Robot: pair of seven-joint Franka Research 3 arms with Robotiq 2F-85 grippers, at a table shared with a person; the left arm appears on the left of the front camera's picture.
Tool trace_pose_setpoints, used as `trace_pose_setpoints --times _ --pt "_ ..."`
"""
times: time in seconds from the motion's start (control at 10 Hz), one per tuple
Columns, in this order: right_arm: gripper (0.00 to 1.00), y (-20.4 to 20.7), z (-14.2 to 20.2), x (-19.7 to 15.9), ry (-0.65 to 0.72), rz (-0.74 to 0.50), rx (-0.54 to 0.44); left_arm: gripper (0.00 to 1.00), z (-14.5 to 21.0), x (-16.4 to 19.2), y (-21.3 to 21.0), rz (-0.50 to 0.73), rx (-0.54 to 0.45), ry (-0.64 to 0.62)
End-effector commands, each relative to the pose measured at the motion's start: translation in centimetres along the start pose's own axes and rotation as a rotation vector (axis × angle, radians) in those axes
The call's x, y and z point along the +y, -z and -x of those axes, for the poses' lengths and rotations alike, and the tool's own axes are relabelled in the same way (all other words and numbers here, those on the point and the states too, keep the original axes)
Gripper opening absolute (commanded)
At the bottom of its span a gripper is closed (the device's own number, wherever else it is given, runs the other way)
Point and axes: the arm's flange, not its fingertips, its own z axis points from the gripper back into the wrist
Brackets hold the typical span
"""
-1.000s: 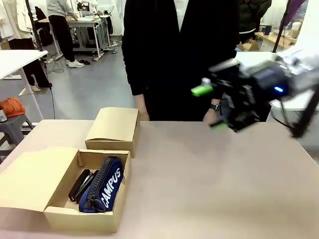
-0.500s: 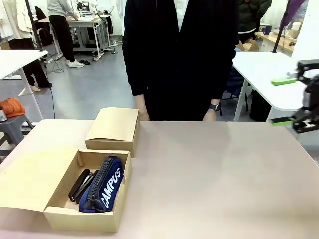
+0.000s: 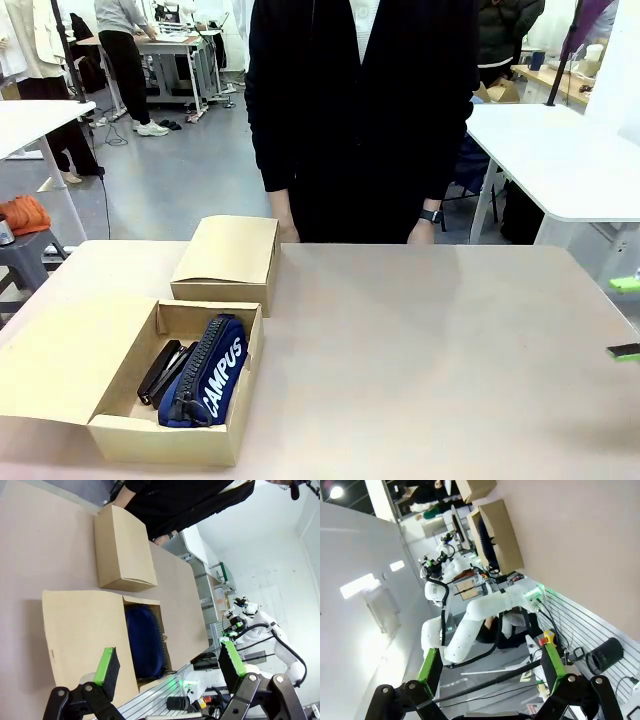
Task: Place items inside the box.
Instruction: Pick up a Pencil pouch or Stapler and place it inside the Mailer Box closest to the robot, then close the lid of the Mailer Box closest to the robot.
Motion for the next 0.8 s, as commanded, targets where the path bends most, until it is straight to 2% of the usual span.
trace_pose_setpoints --times 0.0,0.7 --pt "1.0 0.55 1.3 4.07 -0.035 -0.02 -0.012 1.0 -0.01 -0.12 -0.01 0.018 -0.01 0.016" --pt "1.0 0.55 1.3 4.07 -0.035 -0.02 -0.012 1.0 -0.01 -0.12 -0.01 0.018 -0.01 0.016"
